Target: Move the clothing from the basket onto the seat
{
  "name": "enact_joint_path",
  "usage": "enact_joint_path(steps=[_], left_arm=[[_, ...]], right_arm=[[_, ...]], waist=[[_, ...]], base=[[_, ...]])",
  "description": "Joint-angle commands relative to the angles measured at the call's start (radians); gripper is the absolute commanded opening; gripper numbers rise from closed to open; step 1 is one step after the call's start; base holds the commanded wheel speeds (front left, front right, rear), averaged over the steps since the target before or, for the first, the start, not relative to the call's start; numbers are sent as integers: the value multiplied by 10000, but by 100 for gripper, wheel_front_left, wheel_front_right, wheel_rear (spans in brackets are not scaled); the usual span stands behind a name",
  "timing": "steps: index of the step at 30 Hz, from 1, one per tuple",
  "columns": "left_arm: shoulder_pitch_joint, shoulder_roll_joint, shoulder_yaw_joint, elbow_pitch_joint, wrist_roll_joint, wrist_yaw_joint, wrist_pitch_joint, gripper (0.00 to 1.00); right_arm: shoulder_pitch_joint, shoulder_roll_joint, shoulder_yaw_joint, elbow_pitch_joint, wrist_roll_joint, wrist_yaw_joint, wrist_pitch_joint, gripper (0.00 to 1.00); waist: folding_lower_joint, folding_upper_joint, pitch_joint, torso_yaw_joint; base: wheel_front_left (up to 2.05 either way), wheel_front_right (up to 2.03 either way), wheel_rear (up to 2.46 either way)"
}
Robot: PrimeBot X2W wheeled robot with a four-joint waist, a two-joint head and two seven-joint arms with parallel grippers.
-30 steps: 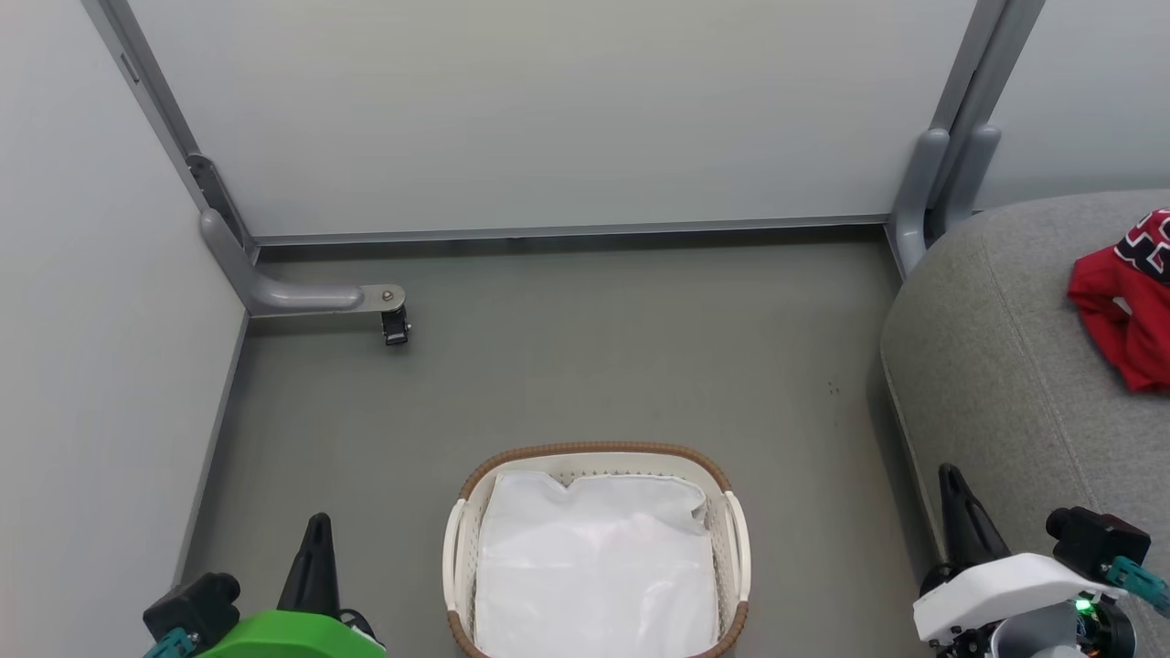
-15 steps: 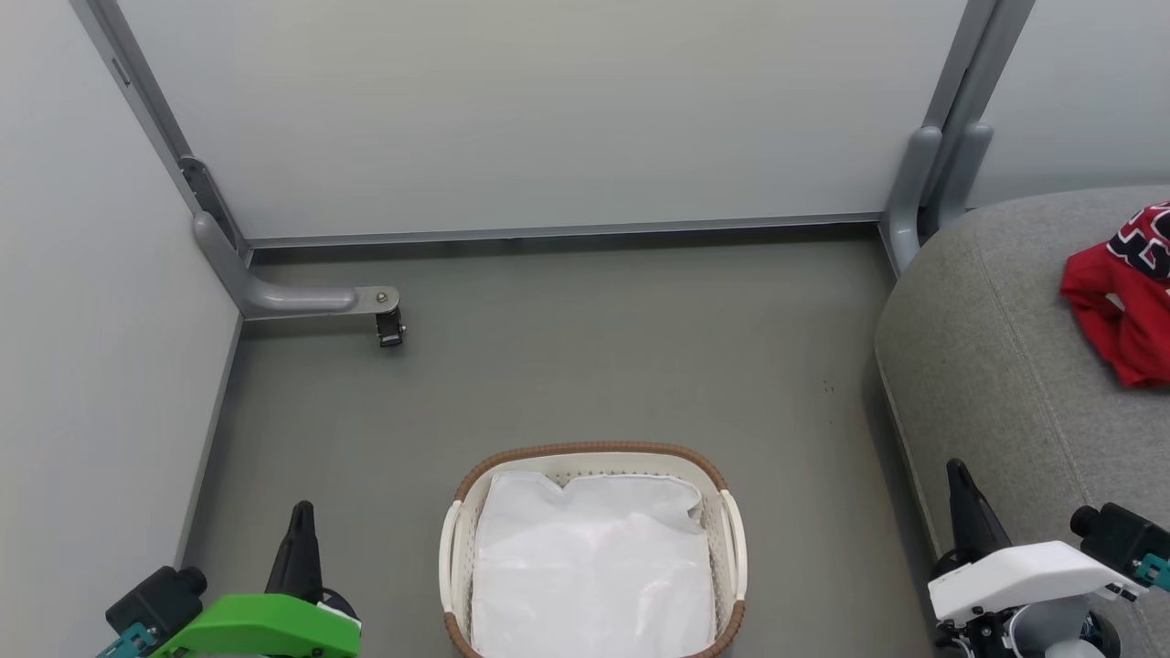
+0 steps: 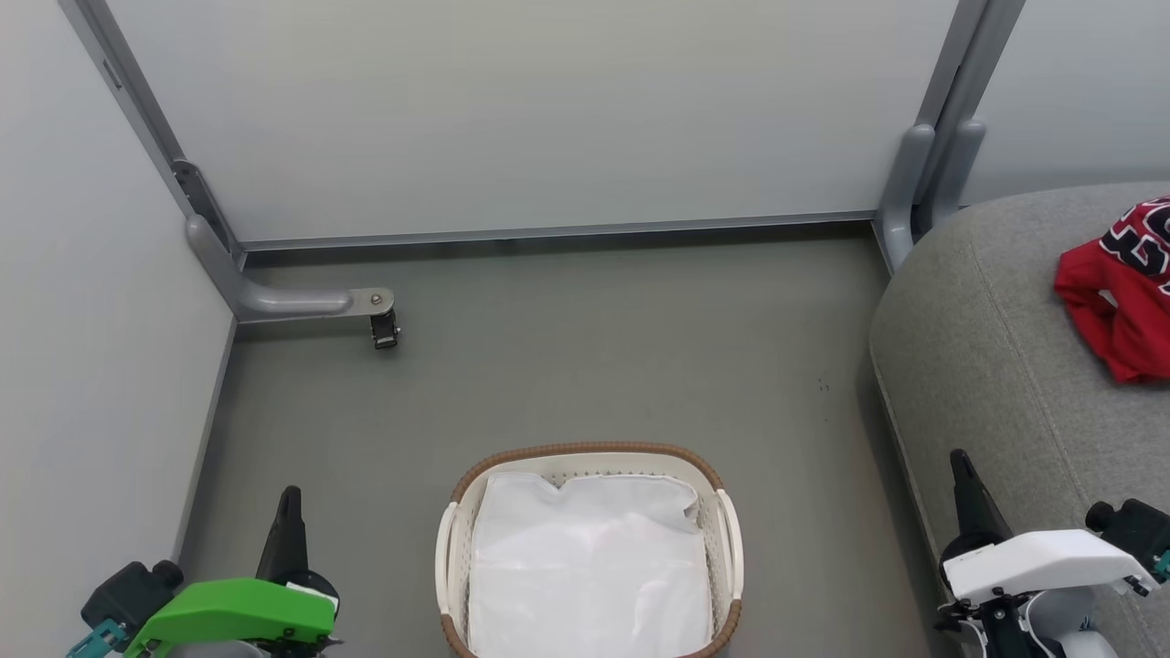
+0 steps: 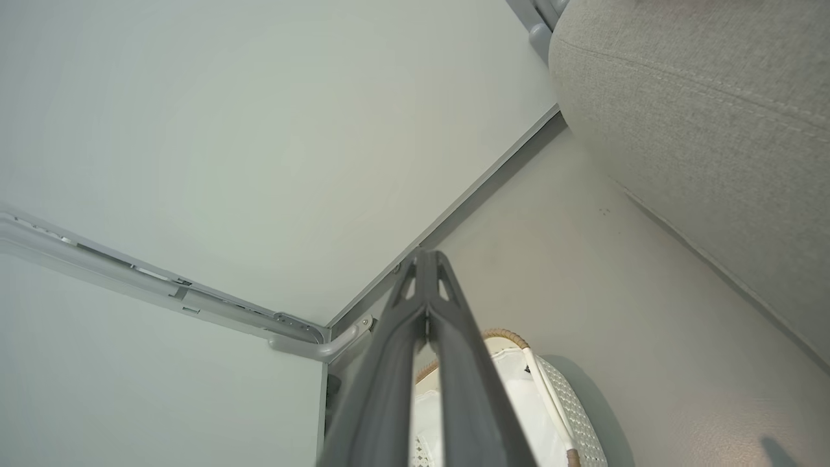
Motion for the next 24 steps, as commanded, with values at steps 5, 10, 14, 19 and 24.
enact_joint_path(steps=[5,10,14,19,24], left_arm=[[-353,-17,227,-168,-818,-96,240,0],[-404,-26,344,-213,-1292,-131,390,0],[-437,-37,456,-255,-1758,-148,528,0],[-490,-46,549,-293,-2204,-176,676,0],[-537,-55,646,-321,-2611,-206,797,0]], right_arm=[[-267,-74,-87,-162,907,-4,229,0],[-303,-80,-122,-179,1473,-5,374,0],[-329,-84,-156,-197,2016,-5,517,0],[-347,-90,-188,-211,2529,-5,656,0],[-387,-92,-218,-228,3005,-6,776,0]], waist=[[0,-1,3,-40],[0,-1,5,-71],[0,-1,7,-103],[0,-1,8,-134],[0,-1,10,-164]], base=[[0,0,0],[0,0,0],[0,0,0],[0,0,0],[0,0,0]])
